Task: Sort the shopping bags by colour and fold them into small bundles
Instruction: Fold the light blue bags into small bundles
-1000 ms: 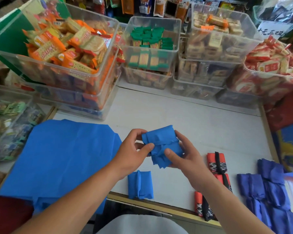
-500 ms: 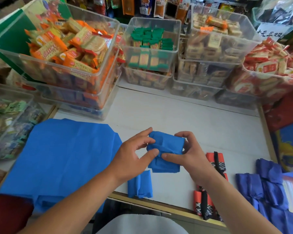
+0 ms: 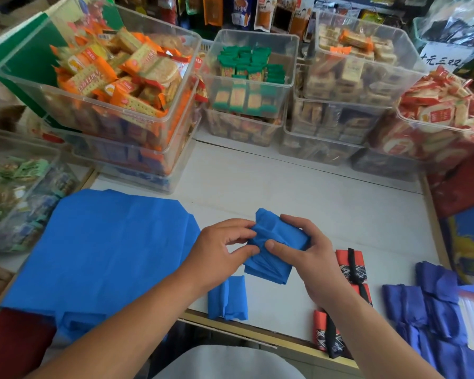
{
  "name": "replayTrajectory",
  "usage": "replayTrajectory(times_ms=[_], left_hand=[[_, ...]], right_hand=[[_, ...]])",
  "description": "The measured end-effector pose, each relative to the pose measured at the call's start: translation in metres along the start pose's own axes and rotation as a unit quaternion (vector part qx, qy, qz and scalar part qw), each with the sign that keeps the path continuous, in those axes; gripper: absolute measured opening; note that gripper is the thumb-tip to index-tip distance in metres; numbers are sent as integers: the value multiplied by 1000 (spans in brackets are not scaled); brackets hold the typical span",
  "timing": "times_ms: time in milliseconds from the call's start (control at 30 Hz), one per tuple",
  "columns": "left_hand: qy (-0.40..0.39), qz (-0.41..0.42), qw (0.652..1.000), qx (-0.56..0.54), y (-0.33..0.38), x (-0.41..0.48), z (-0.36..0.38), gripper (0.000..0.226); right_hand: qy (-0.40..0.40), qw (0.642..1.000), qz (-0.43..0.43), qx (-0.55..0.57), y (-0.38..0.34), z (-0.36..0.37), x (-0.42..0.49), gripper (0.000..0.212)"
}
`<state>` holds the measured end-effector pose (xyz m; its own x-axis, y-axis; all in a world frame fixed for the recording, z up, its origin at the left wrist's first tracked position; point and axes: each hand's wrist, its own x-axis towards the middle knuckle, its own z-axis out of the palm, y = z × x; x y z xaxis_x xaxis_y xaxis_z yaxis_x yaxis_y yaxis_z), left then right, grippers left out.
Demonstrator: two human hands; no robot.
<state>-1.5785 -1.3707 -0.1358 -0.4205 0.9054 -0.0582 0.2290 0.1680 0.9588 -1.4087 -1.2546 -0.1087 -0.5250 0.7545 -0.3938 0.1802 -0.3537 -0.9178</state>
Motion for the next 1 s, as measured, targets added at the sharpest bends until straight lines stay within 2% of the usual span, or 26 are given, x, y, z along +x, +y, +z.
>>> replayTrajectory(times_ms=[100, 167, 267, 400, 500, 633, 733, 867, 1000], left_hand=[[9, 81, 991, 106, -3, 1, 2, 17], [25, 109, 986, 121, 0, 2, 3, 14], [34, 88, 992, 87, 2, 4, 3, 13], [20, -15, 999, 20, 5, 4, 3, 15], [4, -47, 999, -8, 7, 5, 1, 13], [-28, -57, 998, -26, 4, 6, -3, 12], [-35, -67, 997, -32, 4, 5, -4, 14], [-54, -13, 998, -14, 5, 10, -11, 21], [-31, 22, 999, 37, 0, 7, -9, 19]], right_hand=[[19, 1000, -6, 5, -1, 1, 0, 54], [24, 1000, -6, 14, -2, 2, 0, 55], [22, 1000, -4, 2, 0, 4, 0, 56], [1, 1000, -7, -26, 2, -1, 1, 53], [-31, 999, -13, -41, 1, -5, 2, 46], [-85, 995, -10, -50, -1, -10, 3, 35], [-88, 993, -25, -69, -4, -11, 6, 31], [-79, 993, -39, -82, -4, -10, 7, 30], [-65, 994, -46, -79, -4, -8, 6, 29]])
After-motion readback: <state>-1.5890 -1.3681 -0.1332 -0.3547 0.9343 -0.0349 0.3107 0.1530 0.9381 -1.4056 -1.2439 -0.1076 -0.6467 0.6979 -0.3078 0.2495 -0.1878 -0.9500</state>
